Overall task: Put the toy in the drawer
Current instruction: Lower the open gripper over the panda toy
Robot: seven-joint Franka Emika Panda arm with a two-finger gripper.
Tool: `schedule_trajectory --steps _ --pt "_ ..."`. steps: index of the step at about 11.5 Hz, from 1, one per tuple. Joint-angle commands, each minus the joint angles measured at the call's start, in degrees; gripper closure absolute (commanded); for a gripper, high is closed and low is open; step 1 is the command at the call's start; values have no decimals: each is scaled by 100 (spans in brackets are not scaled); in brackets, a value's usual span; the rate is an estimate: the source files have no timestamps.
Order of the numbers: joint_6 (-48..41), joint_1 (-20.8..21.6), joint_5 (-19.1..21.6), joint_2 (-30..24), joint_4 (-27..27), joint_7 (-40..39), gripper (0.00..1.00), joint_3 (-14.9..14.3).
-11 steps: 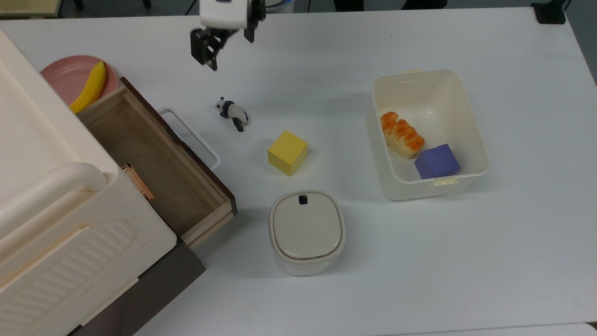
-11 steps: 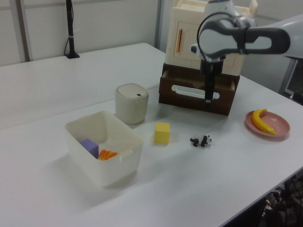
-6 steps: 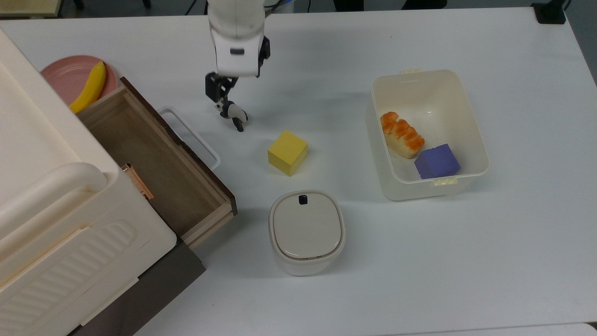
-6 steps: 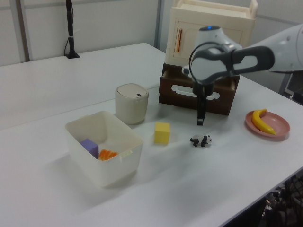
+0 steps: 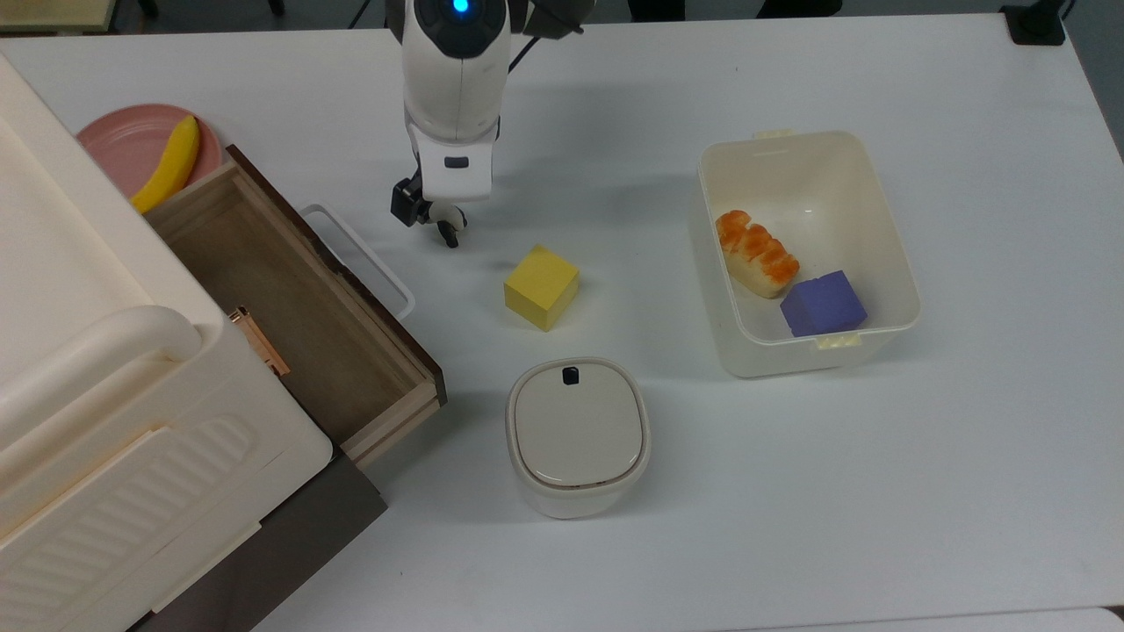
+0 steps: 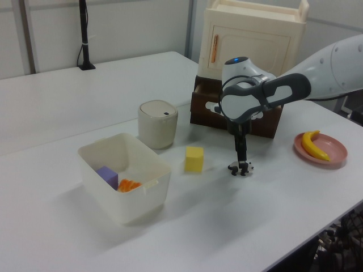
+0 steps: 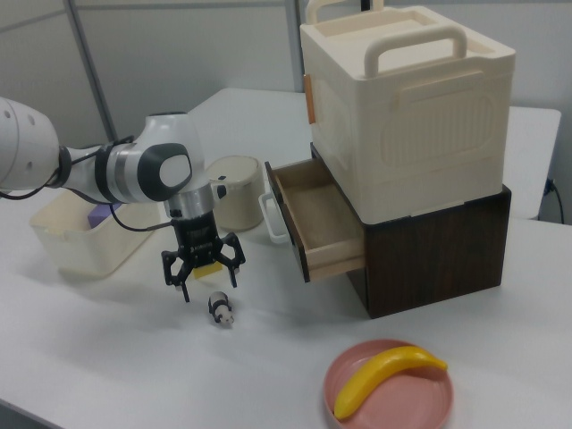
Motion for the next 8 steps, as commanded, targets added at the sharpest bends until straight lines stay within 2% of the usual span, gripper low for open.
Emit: schedule_trajectory --steps 1,3,4,5,7,8 --pt "141 18 -200 246 30 -56 0 -15" --pt "194 18 -350 430 57 -29 0 28" --pt "194 27 -481 544 135 -20 14 37" --pt "194 27 -543 589 188 -3 47 64" --pt "194 18 -544 633 294 251 70 64" --pt "194 18 -544 651 303 313 76 72"
